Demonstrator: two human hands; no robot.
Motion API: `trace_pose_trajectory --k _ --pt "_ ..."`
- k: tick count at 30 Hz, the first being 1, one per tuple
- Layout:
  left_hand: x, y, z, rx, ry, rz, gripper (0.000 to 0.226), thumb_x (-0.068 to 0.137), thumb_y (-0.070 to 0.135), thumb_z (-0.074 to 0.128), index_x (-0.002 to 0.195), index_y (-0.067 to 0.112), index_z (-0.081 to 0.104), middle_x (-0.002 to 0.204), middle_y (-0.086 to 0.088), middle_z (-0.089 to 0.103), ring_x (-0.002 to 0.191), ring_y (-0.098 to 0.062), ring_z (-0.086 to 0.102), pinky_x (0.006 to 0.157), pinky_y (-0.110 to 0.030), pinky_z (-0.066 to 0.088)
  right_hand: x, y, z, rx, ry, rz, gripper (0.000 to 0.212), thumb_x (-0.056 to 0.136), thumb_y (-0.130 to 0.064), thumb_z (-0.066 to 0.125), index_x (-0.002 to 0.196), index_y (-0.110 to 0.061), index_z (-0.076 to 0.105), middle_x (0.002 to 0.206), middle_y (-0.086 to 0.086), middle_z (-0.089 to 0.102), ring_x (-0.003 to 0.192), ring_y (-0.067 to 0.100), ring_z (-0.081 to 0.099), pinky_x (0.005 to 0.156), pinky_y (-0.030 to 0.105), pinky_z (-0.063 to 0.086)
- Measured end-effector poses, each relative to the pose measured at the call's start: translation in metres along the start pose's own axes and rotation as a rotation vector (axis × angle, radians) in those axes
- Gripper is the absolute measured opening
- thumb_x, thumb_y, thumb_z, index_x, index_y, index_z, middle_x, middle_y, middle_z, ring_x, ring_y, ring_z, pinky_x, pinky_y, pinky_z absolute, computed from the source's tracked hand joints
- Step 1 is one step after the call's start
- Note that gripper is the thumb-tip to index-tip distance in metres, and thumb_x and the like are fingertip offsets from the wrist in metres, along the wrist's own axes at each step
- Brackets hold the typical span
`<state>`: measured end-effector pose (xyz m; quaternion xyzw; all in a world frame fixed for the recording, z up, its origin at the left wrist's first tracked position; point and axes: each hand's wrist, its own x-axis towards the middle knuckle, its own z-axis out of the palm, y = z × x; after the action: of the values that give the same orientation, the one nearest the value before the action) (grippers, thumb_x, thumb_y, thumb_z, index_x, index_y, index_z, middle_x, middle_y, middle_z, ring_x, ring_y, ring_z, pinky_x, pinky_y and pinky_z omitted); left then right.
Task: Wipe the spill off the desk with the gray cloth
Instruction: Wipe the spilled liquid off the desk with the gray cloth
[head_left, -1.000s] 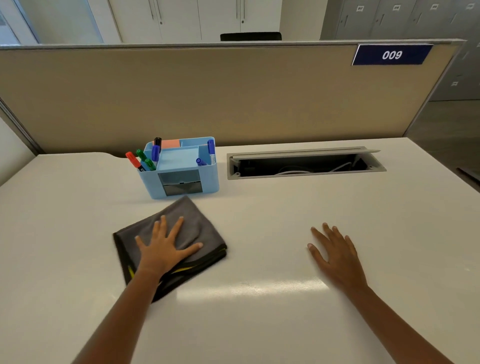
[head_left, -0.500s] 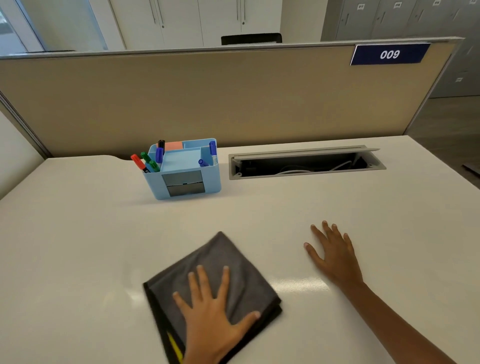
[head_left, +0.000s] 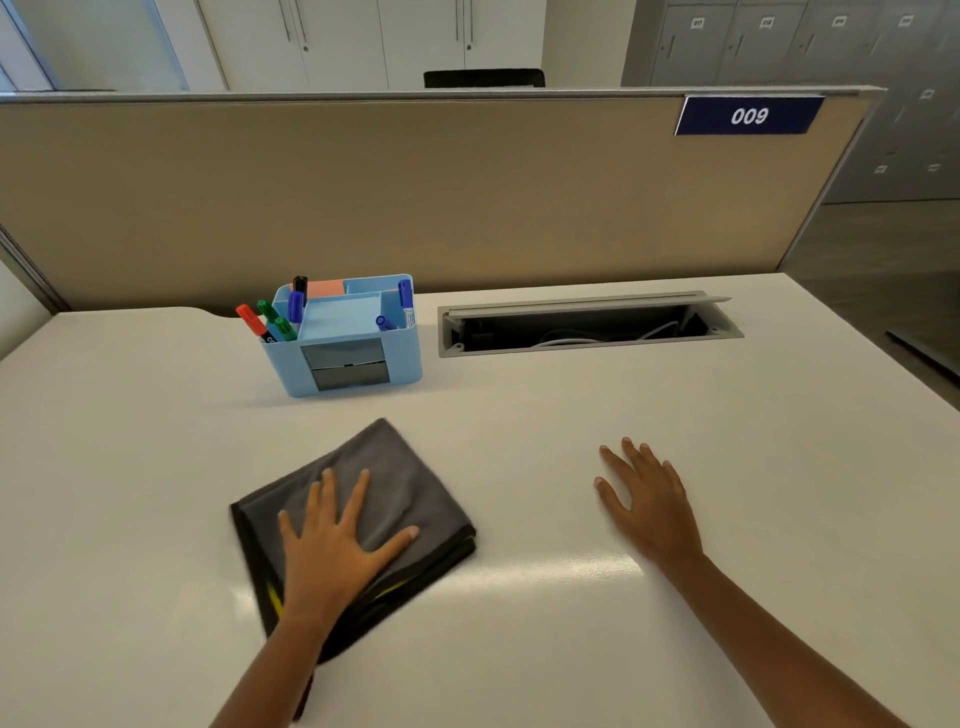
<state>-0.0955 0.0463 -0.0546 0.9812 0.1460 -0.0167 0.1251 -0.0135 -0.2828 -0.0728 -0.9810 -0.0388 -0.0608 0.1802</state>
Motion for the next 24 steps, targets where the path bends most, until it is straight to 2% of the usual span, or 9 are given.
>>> trace_pose_trajectory --k 8,9,11,13,15,17,19,22,24 --pt "-0.086 0.021 0.008 0.029 -0.028 -0.226 0.116 0.027 0.087 -0.03 0.131 0.035 -0.028 0.158 -0.007 -0.011 0.145 -0.027 -0.005 0.114 -0.058 0.001 -0.002 -0.006 0.002 -0.046 0.003 0.0 0.052 0.091 -0.042 0.046 0.139 -0.024 0.037 0.153 0.006 0.029 0.143 0.024 0.021 0.117 0.041 0.013" --pt "-0.091 0.035 0.01 0.051 -0.036 -0.2 0.118 0.033 0.089 -0.024 0.136 0.032 -0.02 0.158 -0.011 -0.004 0.145 -0.031 0.002 0.112 -0.062 0.006 -0.003 -0.006 0.001 -0.042 0.001 -0.002 0.052 0.091 -0.041 0.047 0.139 -0.023 0.038 0.152 0.006 0.03 0.143 0.024 0.021 0.117 0.041 0.013" --pt "-0.097 0.064 0.016 0.061 0.033 -0.08 0.112 0.051 0.088 0.012 0.14 0.023 0.03 0.147 -0.022 0.032 0.137 -0.041 0.03 0.102 -0.07 0.023 -0.003 -0.006 0.001 -0.02 -0.004 -0.003 0.05 0.091 -0.039 0.047 0.138 -0.022 0.039 0.152 0.007 0.031 0.143 0.025 0.021 0.118 0.042 0.013" --pt "-0.102 0.096 0.025 0.026 0.054 0.1 0.092 0.053 0.078 0.035 0.123 0.022 0.058 0.135 -0.021 0.049 0.14 -0.037 0.02 0.106 -0.064 0.016 -0.003 -0.006 -0.001 0.008 -0.002 -0.003 0.048 0.092 -0.036 0.048 0.137 -0.021 0.042 0.151 0.007 0.032 0.143 0.025 0.022 0.118 0.041 0.013" --pt "-0.104 0.129 0.034 0.03 0.024 0.234 0.09 0.054 0.079 0.038 0.127 0.028 0.053 0.14 -0.019 0.044 0.143 -0.029 -0.015 0.108 -0.055 0.002 -0.002 -0.006 -0.002 0.05 -0.005 -0.001 0.045 0.093 -0.033 0.048 0.135 -0.02 0.044 0.151 0.006 0.034 0.143 0.024 0.022 0.118 0.041 0.012" --pt "-0.1 0.154 0.042 0.034 -0.007 0.336 0.09 0.059 0.082 0.035 0.133 0.032 0.043 0.148 -0.016 0.034 0.141 -0.028 -0.023 0.106 -0.054 0.002 0.0 -0.004 -0.004 0.151 -0.024 0.017 0.042 0.094 -0.031 0.045 0.135 -0.018 0.045 0.15 0.006 0.035 0.143 0.022 0.022 0.118 0.039 0.01" --pt "-0.087 0.172 0.042 0.027 -0.064 0.426 0.086 0.063 0.082 0.03 0.135 0.035 0.039 0.146 -0.014 0.036 0.144 -0.029 -0.013 0.105 -0.054 0.001 0.001 -0.003 -0.009 0.359 -0.015 0.087 0.039 0.096 -0.029 0.042 0.133 -0.018 0.047 0.147 0.005 0.04 0.141 0.019 0.026 0.118 0.036 0.013" --pt "-0.06 0.179 0.039 0.058 -0.106 0.517 0.081 0.066 0.083 0.026 0.135 0.042 0.035 0.147 -0.011 0.034 0.138 -0.034 0.03 0.104 -0.053 -0.005 0.002 -0.003 -0.02 0.664 0.009 0.225 0.034 0.096 -0.026 0.043 0.128 -0.018 0.052 0.141 0.005 0.048 0.134 0.019 0.037 0.113 0.034 0.025" --pt "-0.035 0.176 0.044 -0.008 -0.044 0.591 0.08 0.069 0.079 0.032 0.14 0.045 0.016 0.156 -0.009 0.004 0.144 -0.034 0.007 0.102 -0.048 -0.026 0.003 -0.004 -0.025 0.706 -0.031 0.239 0.035 0.095 -0.023 0.047 0.129 -0.017 0.051 0.141 0.005 0.048 0.132 0.019 0.039 0.11 0.031 0.028"
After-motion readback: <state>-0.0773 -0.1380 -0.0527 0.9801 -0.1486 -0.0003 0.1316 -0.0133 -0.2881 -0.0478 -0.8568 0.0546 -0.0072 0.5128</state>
